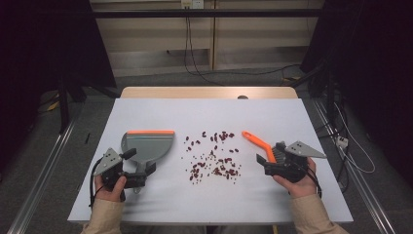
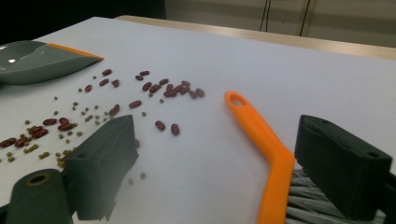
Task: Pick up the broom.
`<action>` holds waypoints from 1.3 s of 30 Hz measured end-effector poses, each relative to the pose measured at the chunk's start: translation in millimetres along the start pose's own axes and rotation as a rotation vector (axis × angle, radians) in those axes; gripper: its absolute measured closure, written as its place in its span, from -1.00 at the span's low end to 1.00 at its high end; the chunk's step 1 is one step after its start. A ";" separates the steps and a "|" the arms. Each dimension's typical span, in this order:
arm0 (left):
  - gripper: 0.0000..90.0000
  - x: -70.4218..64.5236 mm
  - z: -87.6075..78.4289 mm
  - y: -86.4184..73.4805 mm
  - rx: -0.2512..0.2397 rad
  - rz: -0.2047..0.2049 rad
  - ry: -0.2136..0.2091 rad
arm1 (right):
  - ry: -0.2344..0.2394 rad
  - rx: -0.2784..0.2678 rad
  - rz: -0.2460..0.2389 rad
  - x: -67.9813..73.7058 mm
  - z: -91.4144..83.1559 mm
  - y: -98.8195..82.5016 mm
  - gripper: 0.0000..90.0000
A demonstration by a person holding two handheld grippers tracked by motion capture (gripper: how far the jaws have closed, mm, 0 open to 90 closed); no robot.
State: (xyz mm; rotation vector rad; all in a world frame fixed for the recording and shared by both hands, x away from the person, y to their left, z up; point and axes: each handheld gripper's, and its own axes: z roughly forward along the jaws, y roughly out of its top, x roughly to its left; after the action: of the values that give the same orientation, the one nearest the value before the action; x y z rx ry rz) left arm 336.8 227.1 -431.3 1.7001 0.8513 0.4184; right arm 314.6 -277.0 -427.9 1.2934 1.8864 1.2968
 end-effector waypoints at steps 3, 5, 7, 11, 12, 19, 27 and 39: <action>-0.92 -0.1 0.3 -0.1 0.002 0.002 -0.002 | 0.002 -0.005 0.010 -3.0 3.2 2.7 -0.71; -0.92 -0.5 0.2 -0.1 0.000 -0.001 -0.003 | 0.000 -0.002 0.010 -5.1 6.0 4.3 -0.71; -0.92 -0.2 0.1 -0.1 -0.002 0.000 -0.003 | -0.007 0.003 0.008 -7.1 9.2 5.6 -0.71; -0.92 0.1 0.1 -0.4 -0.002 -0.006 -0.001 | -0.017 0.008 0.006 -11.2 15.4 7.8 -0.68; -0.92 0.2 0.1 -0.4 -0.002 -0.006 -0.001 | -0.017 0.014 0.005 -12.4 17.6 8.6 -0.66; -0.92 -0.2 1.1 -0.6 0.001 -0.004 -0.009 | -0.027 0.095 -0.031 -18.5 31.3 16.3 -0.59; -0.92 0.3 1.4 -0.8 0.003 -0.007 -0.012 | -0.038 0.182 -0.017 -27.8 46.6 27.0 -0.44; -0.92 0.8 1.9 -0.9 0.002 -0.011 -0.016 | -0.046 0.309 -0.088 -38.5 62.1 48.2 0.10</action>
State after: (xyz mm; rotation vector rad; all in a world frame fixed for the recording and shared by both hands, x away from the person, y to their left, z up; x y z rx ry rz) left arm 338.3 226.5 -432.9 1.6974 0.8496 0.3964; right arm 400.9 -281.1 -414.2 1.3568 2.1460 0.9492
